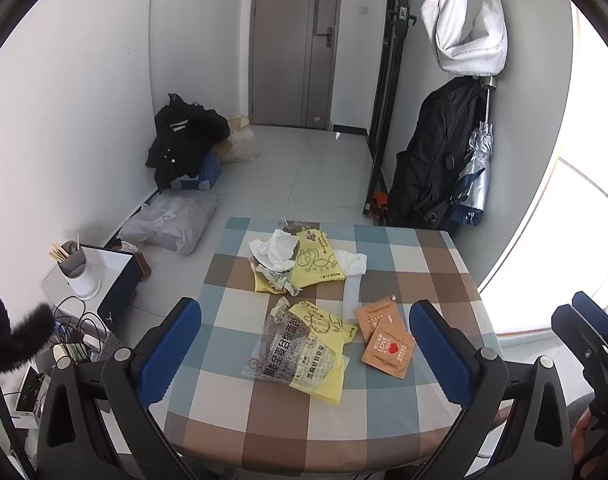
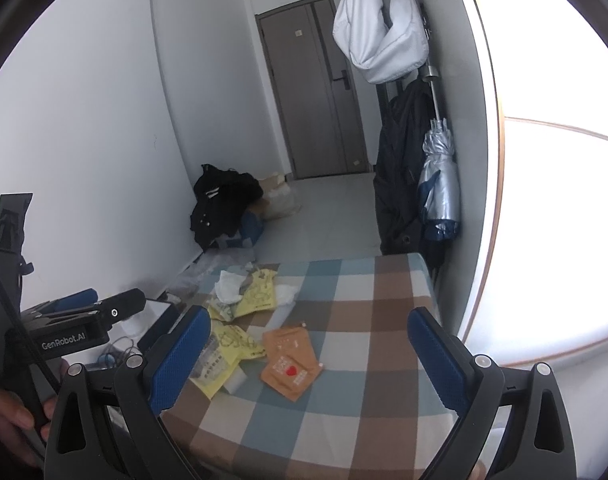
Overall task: Collect trash
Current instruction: 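Reach the left gripper to the clear-and-yellow bread bag and grasp it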
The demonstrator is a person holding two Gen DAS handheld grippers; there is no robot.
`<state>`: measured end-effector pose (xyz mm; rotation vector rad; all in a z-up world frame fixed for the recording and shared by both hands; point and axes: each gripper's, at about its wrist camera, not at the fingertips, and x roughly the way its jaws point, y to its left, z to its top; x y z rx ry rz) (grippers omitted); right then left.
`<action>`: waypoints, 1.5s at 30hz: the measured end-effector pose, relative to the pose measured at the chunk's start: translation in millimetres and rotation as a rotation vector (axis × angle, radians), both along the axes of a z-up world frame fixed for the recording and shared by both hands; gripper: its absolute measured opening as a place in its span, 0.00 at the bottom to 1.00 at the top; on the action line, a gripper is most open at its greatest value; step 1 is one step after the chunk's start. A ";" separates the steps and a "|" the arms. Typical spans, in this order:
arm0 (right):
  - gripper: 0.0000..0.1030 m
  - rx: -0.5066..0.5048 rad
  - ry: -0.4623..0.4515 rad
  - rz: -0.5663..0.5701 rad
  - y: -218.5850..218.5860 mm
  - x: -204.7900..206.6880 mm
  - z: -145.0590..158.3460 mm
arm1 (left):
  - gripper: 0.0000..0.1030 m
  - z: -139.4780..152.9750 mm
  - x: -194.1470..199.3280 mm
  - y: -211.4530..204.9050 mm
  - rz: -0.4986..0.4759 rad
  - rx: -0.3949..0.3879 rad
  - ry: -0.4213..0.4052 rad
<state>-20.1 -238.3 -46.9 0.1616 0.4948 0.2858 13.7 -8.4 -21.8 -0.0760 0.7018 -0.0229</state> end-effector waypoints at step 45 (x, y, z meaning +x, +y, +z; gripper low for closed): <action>0.97 0.030 0.265 0.070 -8.6 61.1 -53.5 | 0.56 -117.2 112.9 -11.0 -0.378 0.049 0.585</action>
